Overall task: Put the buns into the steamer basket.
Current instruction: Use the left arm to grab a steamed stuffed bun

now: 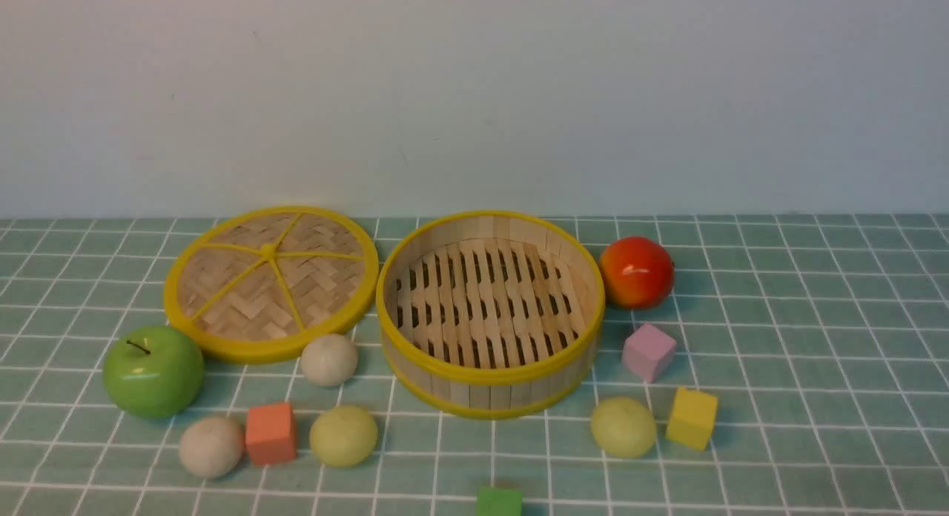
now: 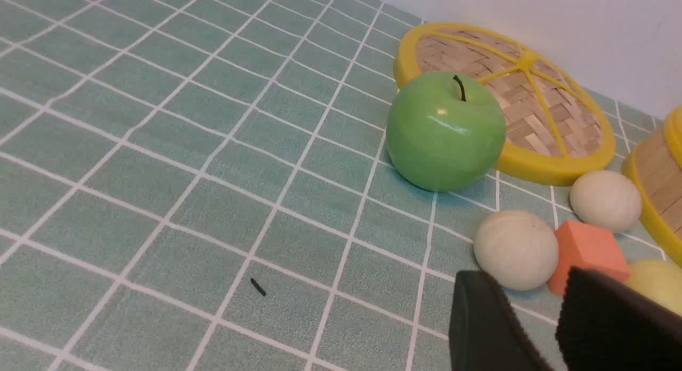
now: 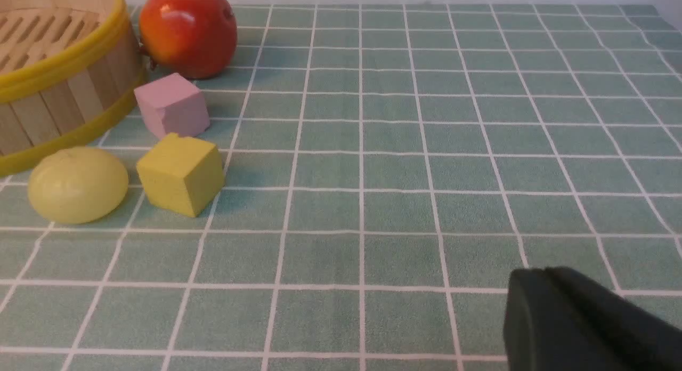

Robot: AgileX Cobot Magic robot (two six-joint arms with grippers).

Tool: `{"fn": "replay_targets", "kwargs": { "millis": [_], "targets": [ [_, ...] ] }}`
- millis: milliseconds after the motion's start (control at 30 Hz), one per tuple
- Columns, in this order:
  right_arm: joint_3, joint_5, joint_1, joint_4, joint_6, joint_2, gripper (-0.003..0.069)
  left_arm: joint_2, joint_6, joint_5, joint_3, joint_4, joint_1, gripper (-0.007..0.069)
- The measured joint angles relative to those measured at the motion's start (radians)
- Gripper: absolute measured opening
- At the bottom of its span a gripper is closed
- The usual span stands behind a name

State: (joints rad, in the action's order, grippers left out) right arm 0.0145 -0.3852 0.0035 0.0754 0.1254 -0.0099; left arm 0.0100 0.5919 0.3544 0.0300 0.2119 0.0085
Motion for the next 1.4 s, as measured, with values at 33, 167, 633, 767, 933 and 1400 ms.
{"fn": "replay_targets", "kwargs": {
  "millis": [33, 167, 633, 767, 933, 1400],
  "targets": [
    [0.0, 0.0, 0.0, 0.0, 0.0, 0.0, 0.0041, 0.0, 0.0, 0.0, 0.0, 0.0, 0.0, 0.0239],
    [0.0, 0.0, 0.0, 0.0, 0.0, 0.0, 0.0041, 0.0, 0.0, 0.0, 0.0, 0.0, 0.0, 0.0239],
    [0.0, 0.0, 0.0, 0.0, 0.0, 0.0, 0.0041, 0.0, 0.0, 0.0, 0.0, 0.0, 0.0, 0.0239],
    [0.0, 0.0, 0.0, -0.001, 0.0, 0.0, 0.0041, 0.0, 0.0, 0.0, 0.0, 0.0, 0.0, 0.0239],
    [0.0, 0.0, 0.0, -0.001, 0.0, 0.0, 0.0041, 0.0, 0.0, 0.0, 0.0, 0.0, 0.0, 0.0239],
    [0.0, 0.0, 0.0, -0.001, 0.0, 0.0, 0.0041, 0.0, 0.001, -0.057, 0.001, 0.007, 0.0, 0.0239]
  ]
}}
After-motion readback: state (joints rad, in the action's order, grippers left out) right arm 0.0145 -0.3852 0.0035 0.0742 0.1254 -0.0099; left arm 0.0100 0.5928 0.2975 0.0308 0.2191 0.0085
